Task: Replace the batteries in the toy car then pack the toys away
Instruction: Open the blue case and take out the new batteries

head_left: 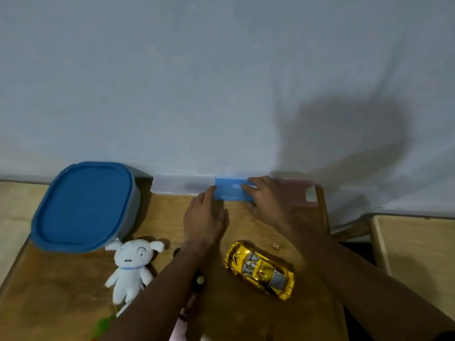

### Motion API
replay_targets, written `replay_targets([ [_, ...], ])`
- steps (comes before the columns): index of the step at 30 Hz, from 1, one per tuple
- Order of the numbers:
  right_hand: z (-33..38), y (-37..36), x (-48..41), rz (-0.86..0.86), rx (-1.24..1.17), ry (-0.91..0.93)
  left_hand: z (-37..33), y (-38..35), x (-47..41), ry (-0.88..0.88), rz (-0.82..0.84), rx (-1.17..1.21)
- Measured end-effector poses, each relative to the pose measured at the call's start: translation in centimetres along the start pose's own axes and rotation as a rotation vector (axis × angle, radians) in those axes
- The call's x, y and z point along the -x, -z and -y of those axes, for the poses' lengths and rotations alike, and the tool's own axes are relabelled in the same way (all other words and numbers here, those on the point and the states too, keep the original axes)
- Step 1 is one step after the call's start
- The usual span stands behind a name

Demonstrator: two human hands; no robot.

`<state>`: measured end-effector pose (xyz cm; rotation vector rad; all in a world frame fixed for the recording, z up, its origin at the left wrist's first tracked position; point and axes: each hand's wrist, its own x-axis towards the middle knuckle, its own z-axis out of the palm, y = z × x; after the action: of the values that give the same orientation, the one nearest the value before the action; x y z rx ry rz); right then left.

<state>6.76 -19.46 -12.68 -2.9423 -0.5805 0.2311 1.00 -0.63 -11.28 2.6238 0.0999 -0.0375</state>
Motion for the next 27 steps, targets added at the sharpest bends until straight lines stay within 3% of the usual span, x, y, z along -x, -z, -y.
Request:
replay_targets([
  [9, 0.5, 0.3, 0.6, 0.069, 0.127, 0.079, 0.3, -1.8, -0.4, 0.136, -0.042, 0.140],
  [17, 1.3, 0.4, 0.3, 0.086, 0.095, 0.062, 0.6, -2.2, -1.3, 0.209, -0.057, 0.252],
  [23, 2.1, 1.1, -0.5, 0.149, 0.146, 0.056, 0.5, -2.1, -1.3, 0.197, -0.064, 0.278],
  [27, 0.7, 2.8, -0.1, 0.090, -0.034, 0.089, 0.8, -2.4, -1.0, 0.157, -0.076, 0.283],
])
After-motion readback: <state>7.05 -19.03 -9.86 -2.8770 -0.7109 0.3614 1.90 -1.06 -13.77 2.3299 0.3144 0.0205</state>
